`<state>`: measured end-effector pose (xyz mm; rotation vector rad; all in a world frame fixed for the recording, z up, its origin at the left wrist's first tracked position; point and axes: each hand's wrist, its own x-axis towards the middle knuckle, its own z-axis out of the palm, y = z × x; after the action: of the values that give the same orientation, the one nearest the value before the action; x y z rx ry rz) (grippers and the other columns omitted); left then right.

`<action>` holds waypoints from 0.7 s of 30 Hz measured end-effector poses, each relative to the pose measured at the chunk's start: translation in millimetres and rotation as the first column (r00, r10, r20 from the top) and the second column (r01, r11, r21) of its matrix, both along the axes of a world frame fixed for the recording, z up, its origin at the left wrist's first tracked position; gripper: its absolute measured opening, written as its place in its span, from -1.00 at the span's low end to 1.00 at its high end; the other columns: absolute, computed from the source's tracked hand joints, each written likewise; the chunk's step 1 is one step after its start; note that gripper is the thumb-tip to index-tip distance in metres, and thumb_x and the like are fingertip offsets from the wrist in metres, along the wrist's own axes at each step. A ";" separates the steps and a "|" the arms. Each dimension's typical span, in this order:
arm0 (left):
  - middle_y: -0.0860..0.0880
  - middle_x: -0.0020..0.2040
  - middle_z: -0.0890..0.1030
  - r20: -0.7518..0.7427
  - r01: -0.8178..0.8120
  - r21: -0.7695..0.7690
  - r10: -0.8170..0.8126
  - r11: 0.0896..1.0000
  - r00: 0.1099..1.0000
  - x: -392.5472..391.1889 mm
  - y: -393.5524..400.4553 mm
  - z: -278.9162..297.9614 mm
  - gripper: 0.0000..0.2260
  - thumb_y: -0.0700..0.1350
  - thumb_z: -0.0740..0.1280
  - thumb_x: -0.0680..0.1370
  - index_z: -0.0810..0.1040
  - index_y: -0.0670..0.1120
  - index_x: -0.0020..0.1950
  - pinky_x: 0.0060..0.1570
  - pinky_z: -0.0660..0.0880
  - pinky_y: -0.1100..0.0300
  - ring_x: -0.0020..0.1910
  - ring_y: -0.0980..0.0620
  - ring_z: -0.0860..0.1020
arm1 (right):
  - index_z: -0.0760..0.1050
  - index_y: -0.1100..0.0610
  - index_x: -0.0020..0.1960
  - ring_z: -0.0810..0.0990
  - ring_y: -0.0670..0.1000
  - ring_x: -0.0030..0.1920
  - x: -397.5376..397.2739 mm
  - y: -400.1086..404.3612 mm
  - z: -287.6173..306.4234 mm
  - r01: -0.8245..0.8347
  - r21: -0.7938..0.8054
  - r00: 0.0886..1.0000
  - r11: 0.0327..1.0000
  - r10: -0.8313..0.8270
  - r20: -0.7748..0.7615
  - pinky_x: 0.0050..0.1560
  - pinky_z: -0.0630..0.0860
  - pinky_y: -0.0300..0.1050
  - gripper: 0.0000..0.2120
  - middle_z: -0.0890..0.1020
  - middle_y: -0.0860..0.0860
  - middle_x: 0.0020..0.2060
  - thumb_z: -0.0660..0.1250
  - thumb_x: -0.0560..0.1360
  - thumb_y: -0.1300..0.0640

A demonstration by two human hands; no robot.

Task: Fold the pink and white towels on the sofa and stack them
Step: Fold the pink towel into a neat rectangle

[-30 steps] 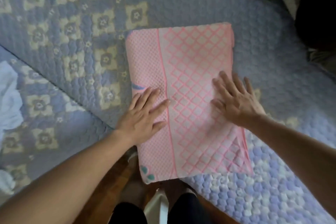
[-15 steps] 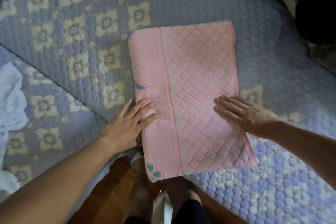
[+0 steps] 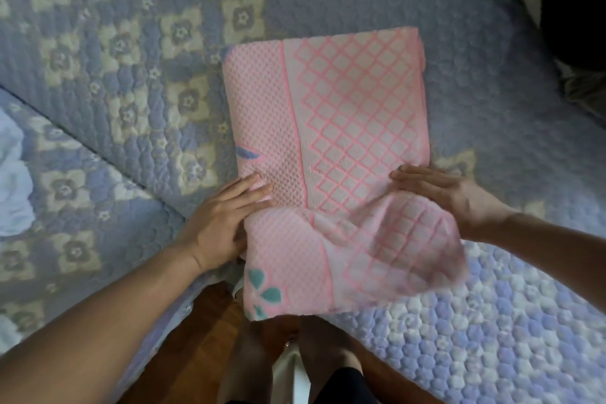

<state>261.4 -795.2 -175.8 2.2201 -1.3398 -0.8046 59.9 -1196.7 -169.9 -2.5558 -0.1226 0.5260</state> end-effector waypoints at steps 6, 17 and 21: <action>-0.01 -0.05 0.65 -0.558 -0.769 0.447 0.815 0.457 0.160 20.6 -44.9 35.0 -0.89 -0.10 0.39 0.48 0.73 -0.01 -0.11 0.03 0.45 0.20 -0.05 0.07 0.63 | 0.59 -0.03 0.10 0.61 -0.10 0.14 72.6 -7.0 9.5 0.753 0.201 0.639 0.627 -0.622 -0.454 0.33 0.49 0.06 -0.73 0.64 -0.09 0.11 0.40 0.51 -0.17; -0.24 0.53 0.26 0.460 -0.523 -0.178 0.540 0.833 0.704 10.6 -124.0 78.3 -0.48 -0.02 0.27 0.58 0.35 -0.06 0.54 0.50 0.16 -0.12 0.54 -0.26 0.18 | 0.56 0.28 0.28 0.54 0.08 0.00 123.9 1.0 22.4 0.983 0.050 0.181 0.178 -0.876 -0.446 -0.03 0.39 -0.14 -0.43 0.60 0.15 0.06 0.25 0.60 -0.20; -0.15 0.63 0.07 0.470 -0.509 0.153 0.391 0.847 0.792 45.0 -136.2 37.3 -0.46 0.16 0.17 0.60 0.22 0.14 0.59 0.44 0.14 -0.38 0.59 -0.34 -0.06 | 0.60 0.26 0.19 0.60 0.16 0.05 126.8 3.5 20.6 0.984 0.029 0.170 0.174 -0.889 -0.424 0.03 0.47 -0.07 -0.44 0.64 0.20 0.06 0.24 0.58 -0.24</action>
<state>306.4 -931.4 -138.5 2.9027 -0.8074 -0.3466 186.7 -1193.2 -149.3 -1.6350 1.3937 0.3045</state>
